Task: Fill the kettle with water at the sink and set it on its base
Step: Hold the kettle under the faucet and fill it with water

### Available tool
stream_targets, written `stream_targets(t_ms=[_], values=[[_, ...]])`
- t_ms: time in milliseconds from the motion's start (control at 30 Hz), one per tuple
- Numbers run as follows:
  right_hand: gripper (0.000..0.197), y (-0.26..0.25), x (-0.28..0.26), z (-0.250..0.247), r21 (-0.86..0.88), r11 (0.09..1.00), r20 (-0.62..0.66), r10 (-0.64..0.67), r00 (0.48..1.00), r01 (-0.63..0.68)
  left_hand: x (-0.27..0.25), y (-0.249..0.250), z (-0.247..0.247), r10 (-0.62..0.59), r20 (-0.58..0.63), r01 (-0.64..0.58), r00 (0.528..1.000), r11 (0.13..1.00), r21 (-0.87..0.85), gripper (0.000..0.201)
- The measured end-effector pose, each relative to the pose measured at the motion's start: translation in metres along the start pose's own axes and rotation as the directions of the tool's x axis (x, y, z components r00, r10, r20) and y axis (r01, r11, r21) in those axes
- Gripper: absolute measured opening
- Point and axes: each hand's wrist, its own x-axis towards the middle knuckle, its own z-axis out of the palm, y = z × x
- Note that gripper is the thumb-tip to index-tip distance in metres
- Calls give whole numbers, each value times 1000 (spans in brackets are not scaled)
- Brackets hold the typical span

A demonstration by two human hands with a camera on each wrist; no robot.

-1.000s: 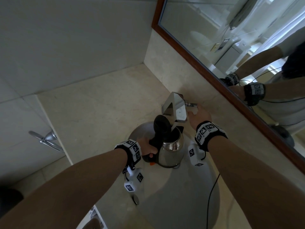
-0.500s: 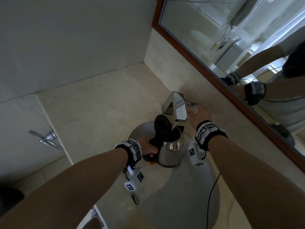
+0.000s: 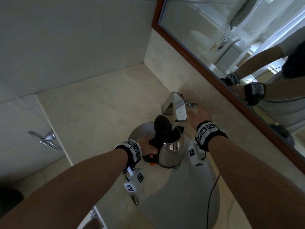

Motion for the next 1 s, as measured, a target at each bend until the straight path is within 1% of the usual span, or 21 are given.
stream_targets(t_ms=[133,233,433,600,733,900,1000], values=[[58,-1,1,-1,34,999,-11,13,1000,-13,0,0,0,-2,-7,2,1000,1000,5,23],[51,-2,1,-4,94,994,-2,55,998,-54,0,0,0,-4,-8,4,1000,1000,8,22],[52,-4,-3,-3,130,989,-4,69,998,-68,0,1,0,-10,0,10,1000,1000,9,22],[36,-9,-9,-7,122,993,-107,5,994,9,-1,3,-1,-6,-8,7,1000,1000,17,21],[39,-10,-14,-7,153,988,-125,12,992,7,-1,3,0,-13,-21,13,1000,999,33,21],[42,-14,-14,-2,180,984,-114,22,993,-1,-2,3,1,-1,-8,1,1000,999,41,21],[45,-22,-19,4,195,981,-115,30,993,-7,-1,4,2,2,-28,-1,1000,999,46,22]])
